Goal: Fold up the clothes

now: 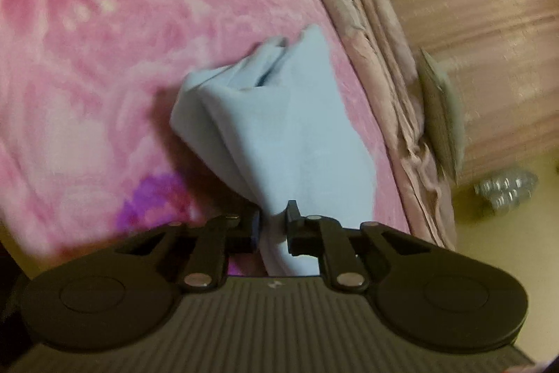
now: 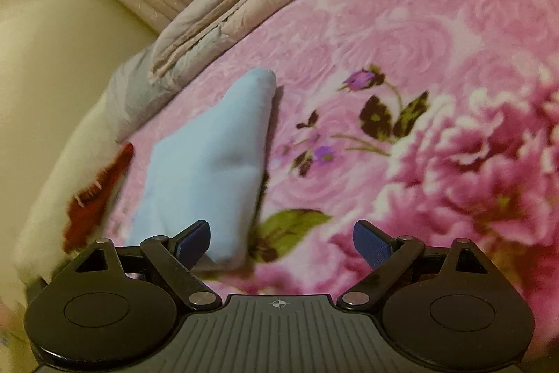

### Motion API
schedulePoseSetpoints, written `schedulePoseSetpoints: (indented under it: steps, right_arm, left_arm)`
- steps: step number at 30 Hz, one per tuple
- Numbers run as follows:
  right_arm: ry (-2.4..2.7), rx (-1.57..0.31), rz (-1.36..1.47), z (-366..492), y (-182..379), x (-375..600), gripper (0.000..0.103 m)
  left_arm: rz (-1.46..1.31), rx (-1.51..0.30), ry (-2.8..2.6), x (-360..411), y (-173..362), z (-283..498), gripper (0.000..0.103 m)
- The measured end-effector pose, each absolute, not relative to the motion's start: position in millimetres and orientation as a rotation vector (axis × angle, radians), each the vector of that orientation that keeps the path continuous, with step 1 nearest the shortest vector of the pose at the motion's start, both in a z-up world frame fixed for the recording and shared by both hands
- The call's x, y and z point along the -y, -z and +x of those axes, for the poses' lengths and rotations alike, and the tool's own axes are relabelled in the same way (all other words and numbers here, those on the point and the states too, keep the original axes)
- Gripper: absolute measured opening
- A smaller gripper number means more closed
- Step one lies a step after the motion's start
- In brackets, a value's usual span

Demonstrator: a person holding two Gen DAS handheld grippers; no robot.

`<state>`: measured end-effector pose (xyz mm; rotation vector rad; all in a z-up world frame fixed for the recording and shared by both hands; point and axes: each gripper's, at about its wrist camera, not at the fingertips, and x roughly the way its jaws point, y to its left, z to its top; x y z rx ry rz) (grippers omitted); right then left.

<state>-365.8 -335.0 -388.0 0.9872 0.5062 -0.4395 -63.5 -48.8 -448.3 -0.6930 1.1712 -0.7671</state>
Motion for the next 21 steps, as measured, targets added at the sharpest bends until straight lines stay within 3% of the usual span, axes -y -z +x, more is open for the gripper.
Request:
schedulePoseSetpoints:
  steps: [5, 9, 11, 13, 18, 19, 20, 21]
  right_arm:
    - [0.360, -0.455, 1.171, -358.1, 389.9, 355.4, 0.092]
    - [0.257, -0.430, 1.294, -337.5, 402.6, 367.2, 0.092]
    - [0.232, -0.436, 1.341, -318.6, 414.0, 373.1, 0.092]
    - [0.222, -0.440, 1.363, -297.8, 422.4, 379.8, 0.092]
    - [0.218, -0.425, 1.340, -254.3, 425.6, 395.9, 0.091]
    - [0.218, -0.435, 1.333, -245.8, 427.5, 398.1, 0.088]
    - [0.214, -0.451, 1.320, -238.5, 429.4, 399.1, 0.072]
    - [0.222, -0.481, 1.297, -232.2, 432.0, 397.8, 0.055]
  left_arm:
    - [-0.615, -1.155, 0.846, 10.6, 425.1, -11.9, 0.010]
    - [-0.579, -1.205, 0.872, -8.2, 438.2, 18.5, 0.013]
    - [-0.654, -1.218, 0.846, -13.1, 449.6, 15.3, 0.018]
    - [-0.727, -1.204, 0.821, -19.7, 457.6, 4.6, 0.030]
    - [-0.827, -1.229, 0.781, -20.4, 474.2, -16.5, 0.032]
    - [-0.835, -1.229, 0.768, -18.7, 477.2, -17.5, 0.031]
    - [-0.845, -1.227, 0.759, -17.8, 479.1, -16.4, 0.028]
    - [-0.849, -1.229, 0.759, -17.0, 479.0, -12.4, 0.015]
